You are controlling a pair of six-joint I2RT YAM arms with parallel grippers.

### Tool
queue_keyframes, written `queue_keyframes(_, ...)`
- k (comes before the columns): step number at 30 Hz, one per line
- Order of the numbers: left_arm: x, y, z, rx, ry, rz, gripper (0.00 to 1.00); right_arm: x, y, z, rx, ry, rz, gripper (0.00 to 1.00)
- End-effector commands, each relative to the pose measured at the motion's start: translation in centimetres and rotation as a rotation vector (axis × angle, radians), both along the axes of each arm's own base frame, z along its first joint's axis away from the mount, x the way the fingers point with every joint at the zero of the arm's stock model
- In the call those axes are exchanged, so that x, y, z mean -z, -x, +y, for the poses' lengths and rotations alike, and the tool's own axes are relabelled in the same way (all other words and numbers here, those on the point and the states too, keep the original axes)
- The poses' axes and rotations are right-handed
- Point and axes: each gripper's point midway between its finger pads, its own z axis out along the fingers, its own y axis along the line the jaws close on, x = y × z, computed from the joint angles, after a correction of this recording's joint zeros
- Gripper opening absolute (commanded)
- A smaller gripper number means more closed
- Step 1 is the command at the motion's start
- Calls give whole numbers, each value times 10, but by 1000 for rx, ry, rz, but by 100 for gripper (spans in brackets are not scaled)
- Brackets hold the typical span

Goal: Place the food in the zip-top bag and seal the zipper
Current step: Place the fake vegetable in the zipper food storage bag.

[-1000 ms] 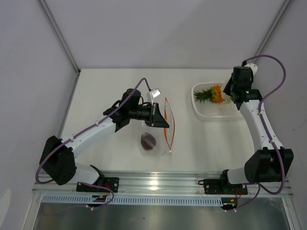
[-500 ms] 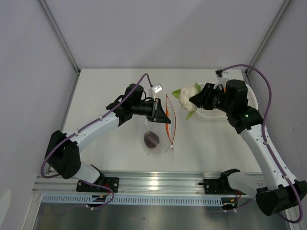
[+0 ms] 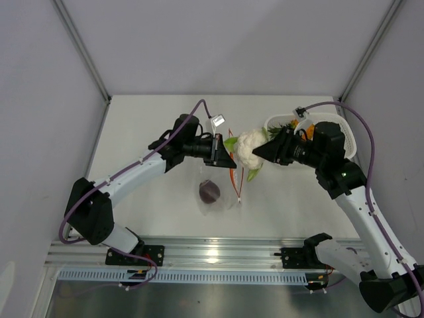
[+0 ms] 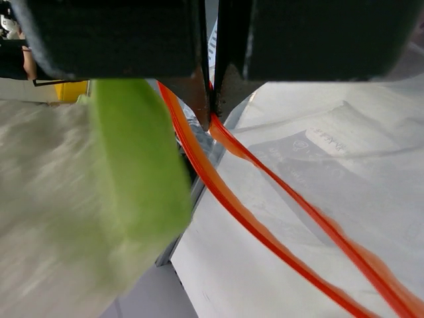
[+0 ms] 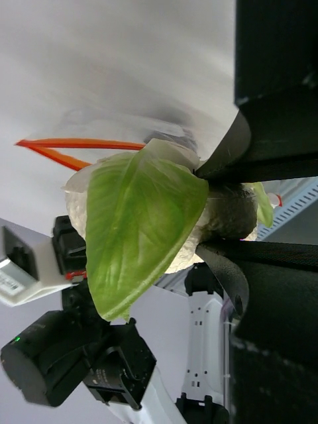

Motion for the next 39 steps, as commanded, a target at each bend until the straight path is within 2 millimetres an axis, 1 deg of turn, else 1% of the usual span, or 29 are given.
queue_keyframes(1, -30, -8, -4, -18, 74, -66, 1, -7, 11, 12, -17, -87, 46, 0)
queue_keyframes(4, -29, -7, -3, -25, 79, -59, 0, 5, 13, 20, -19, -95, 67, 0)
queue_keyframes(6, -31, -7, -3, -28, 86, -59, 1, 18, 9, 19, 20, -75, 101, 0)
queue_keyframes(7, -33, -6, -3, -29, 92, -62, 0, 22, 10, 21, 25, -64, 113, 0)
queue_keyframes(8, -35, -6, -2, -32, 97, -64, 1, 26, 7, 18, 54, -47, 118, 0)
queue_keyframes(11, -37, -4, 0, -45, 103, -72, 1, 40, 7, 16, 88, 11, 132, 0)
queue_keyframes(12, -38, -3, 1, -47, 104, -71, 1, 47, 4, 13, 114, 45, 138, 0)
queue_keyframes(13, -36, -3, 2, -53, 102, -71, 1, 51, 4, 13, 118, 61, 145, 0)
queue_keyframes(14, -39, -2, 3, -58, 107, -77, 1, 54, 6, 15, 112, 75, 144, 0)
queue_keyframes(16, -40, -2, 4, -66, 108, -80, 0, 63, 4, 14, 135, 116, 145, 0)
queue_keyframes(17, -39, -1, 5, -70, 107, -78, 1, 65, 7, 17, 130, 133, 143, 0)
queue_keyframes(18, -42, -1, 6, -73, 112, -84, 0, 68, 3, 14, 158, 161, 138, 0)
queue_keyframes(19, -44, -1, 6, -76, 115, -88, 1, 72, 5, 14, 157, 187, 136, 0)
queue_keyframes(20, -44, -1, 7, -84, 114, -90, 1, 74, 7, 17, 149, 202, 134, 0)
queue_keyframes(22, -48, 0, 8, -90, 119, -96, 1, 77, 5, 14, 173, 234, 125, 0)
queue_keyframes(25, -53, -2, 10, -110, 122, -109, 1, 84, 9, 16, 173, 280, 126, 0)
queue_keyframes(26, -53, -2, 11, -117, 120, -111, 1, 87, 7, 13, 196, 301, 124, 0)
queue_keyframes(28, -55, -2, 13, -127, 120, -114, 1, 89, 10, 13, 196, 318, 120, 0)
queue_keyframes(30, -56, -3, 14, -145, 119, -120, 1, 94, 10, 9, 216, 344, 121, 0)
queue_keyframes(34, -62, -1, 14, -142, 138, -129, 0, 100, 11, 9, 211, 352, 125, 0)
queue_keyframes(36, -66, 0, 13, -128, 155, -131, 0, 100, 14, 15, 178, 340, 124, 0)
queue_keyframes(38, -66, 4, 10, -100, 164, -118, 1, 96, 13, 25, 137, 305, 100, 0)
queue_keyframes(39, -65, 5, 9, -90, 166, -118, 1, 94, 17, 32, 91, 288, 94, 0)
